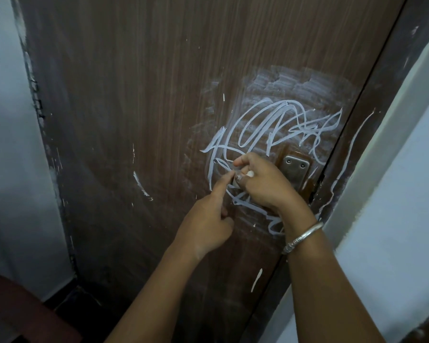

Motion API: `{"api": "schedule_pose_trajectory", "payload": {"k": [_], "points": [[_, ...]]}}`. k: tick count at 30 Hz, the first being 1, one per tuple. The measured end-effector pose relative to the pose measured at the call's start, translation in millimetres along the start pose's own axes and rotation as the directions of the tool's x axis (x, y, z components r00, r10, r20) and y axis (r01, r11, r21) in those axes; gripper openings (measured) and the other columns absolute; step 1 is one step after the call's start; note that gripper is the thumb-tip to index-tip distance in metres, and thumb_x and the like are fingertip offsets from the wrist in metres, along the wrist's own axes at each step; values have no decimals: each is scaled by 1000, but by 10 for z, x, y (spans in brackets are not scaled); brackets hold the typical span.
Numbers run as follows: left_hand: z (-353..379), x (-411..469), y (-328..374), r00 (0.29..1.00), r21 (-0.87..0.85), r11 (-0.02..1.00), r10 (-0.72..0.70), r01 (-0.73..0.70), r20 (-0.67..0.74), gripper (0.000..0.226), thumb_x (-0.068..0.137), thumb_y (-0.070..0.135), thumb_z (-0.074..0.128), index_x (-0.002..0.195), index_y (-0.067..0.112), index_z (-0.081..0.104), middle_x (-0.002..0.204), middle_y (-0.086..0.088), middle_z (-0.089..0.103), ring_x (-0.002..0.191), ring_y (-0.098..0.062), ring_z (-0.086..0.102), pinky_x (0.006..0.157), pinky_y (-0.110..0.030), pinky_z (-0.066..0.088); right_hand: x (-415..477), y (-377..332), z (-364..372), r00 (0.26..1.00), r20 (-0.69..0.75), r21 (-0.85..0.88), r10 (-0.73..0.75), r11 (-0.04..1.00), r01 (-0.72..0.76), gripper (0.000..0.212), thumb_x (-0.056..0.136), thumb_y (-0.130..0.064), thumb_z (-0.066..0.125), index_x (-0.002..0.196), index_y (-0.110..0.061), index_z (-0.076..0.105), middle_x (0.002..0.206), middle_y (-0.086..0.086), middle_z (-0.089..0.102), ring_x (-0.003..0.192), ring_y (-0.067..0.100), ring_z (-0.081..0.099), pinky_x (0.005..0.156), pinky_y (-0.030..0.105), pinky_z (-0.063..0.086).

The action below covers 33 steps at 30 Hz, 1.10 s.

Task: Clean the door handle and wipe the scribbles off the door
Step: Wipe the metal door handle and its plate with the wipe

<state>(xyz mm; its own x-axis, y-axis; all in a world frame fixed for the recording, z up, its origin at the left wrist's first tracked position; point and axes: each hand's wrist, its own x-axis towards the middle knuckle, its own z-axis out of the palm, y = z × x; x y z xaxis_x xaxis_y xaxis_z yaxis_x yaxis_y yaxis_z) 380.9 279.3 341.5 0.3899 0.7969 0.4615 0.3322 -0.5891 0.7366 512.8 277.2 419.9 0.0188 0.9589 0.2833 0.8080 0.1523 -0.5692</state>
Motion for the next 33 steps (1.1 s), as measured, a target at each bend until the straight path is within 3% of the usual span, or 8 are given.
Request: {"api": "schedule_pose_trajectory", "payload": {"k": [5, 9, 12, 16, 20, 24, 29, 33], "points": [[54, -13, 34, 1000, -15, 1000, 2, -2, -3, 95, 79, 6, 59, 143, 50, 4, 65, 6, 51, 56, -5, 52, 55, -21, 39, 10, -13, -36, 1000, 13, 69, -15, 998, 14, 17, 91, -14, 55, 102, -26, 51, 88, -5, 59, 79, 11, 57, 64, 27, 44], [77, -25, 55, 999, 23, 999, 44, -44, -20, 101, 81, 2, 58, 143, 52, -3, 61, 6, 40, 49, -5, 43, 47, -19, 34, 30, -50, -17, 999, 31, -51, -25, 998, 27, 15, 89, -13, 50, 96, -27, 50, 81, -2, 62, 78, 19, 59, 71, 45, 52], [101, -18, 58, 999, 8, 999, 43, -42, -24, 101, 80, 0, 57, 144, 51, -3, 59, 7, 39, 48, -5, 43, 46, -19, 33, 33, -52, -10, 1000, 17, -62, -25, 998, 26, 16, 87, -12, 50, 92, -28, 50, 78, 1, 62, 75, 21, 59, 72, 49, 53], [115, 5, 62, 999, -24, 999, 38, -39, -22, 101, 77, 0, 57, 144, 50, 0, 51, 11, 46, 44, -5, 45, 44, -18, 33, 43, -16, 17, 998, -45, -153, -33, 988, 26, 10, 85, -19, 52, 84, -28, 51, 72, -4, 61, 68, 13, 58, 63, 38, 52], [108, 9, 61, 1000, -14, 1000, 15, -16, -27, 97, 77, 3, 57, 142, 51, 3, 54, 11, 51, 46, -5, 50, 43, -17, 34, 21, 35, 56, 989, -122, -302, -88, 952, 48, 7, 81, -24, 55, 79, -26, 50, 69, -7, 54, 63, 8, 48, 50, 26, 32], [93, 22, 111, 1000, -7, 1000, -14, 14, -28, 94, 76, 4, 57, 139, 51, 5, 86, 0, 68, 68, -13, 64, 63, -43, 54, -15, 58, 86, 971, -194, -360, -137, 931, 59, 10, 81, -27, 55, 74, -23, 49, 66, -6, 51, 61, 11, 44, 48, 24, 26], [118, 35, 142, 998, 19, 999, -44, 45, -55, 90, 75, 5, 57, 133, 55, 9, 70, -3, 64, 56, -16, 61, 59, -48, 52, -7, 59, 85, 966, -202, -361, -160, 929, 78, 12, 81, -28, 55, 71, -23, 49, 64, -5, 51, 60, 14, 46, 47, 24, 26], [118, 52, 143, 996, 34, 998, -46, 49, -72, 87, 73, 5, 57, 131, 53, 12, 68, -3, 65, 57, -16, 62, 59, -47, 53, -31, 47, 99, 958, -211, -379, -197, 919, 106, 13, 80, -25, 53, 69, -19, 47, 61, -4, 49, 60, 18, 44, 49, 27, 26]]}}
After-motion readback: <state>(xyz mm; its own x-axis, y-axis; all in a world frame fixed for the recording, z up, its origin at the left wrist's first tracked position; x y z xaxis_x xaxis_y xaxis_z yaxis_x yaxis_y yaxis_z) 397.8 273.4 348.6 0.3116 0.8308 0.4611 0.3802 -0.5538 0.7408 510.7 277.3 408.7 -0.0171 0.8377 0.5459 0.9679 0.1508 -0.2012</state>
